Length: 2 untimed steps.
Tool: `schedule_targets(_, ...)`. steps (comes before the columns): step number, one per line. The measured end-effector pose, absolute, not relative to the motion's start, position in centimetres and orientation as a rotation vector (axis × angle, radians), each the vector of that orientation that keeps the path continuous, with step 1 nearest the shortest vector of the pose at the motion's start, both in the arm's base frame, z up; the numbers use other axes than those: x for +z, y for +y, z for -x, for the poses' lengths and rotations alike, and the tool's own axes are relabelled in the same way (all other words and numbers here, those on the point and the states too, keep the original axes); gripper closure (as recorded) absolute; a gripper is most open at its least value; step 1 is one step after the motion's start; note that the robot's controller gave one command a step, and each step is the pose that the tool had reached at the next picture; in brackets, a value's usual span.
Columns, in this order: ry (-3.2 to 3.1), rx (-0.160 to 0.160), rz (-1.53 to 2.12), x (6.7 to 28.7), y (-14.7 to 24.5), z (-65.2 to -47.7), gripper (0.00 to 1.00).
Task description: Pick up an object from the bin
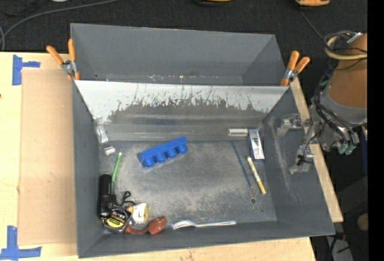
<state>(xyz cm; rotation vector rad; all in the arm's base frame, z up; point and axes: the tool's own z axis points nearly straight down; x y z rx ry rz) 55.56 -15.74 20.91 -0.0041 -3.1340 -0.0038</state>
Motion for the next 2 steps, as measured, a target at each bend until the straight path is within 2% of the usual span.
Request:
schedule_targets(1,-3.141,-0.001,-0.003,21.3,-15.7,-55.7,0.0)
schedule_targets(2,-3.098,-0.001,-0.533,13.6,-15.5,-55.8,0.0)
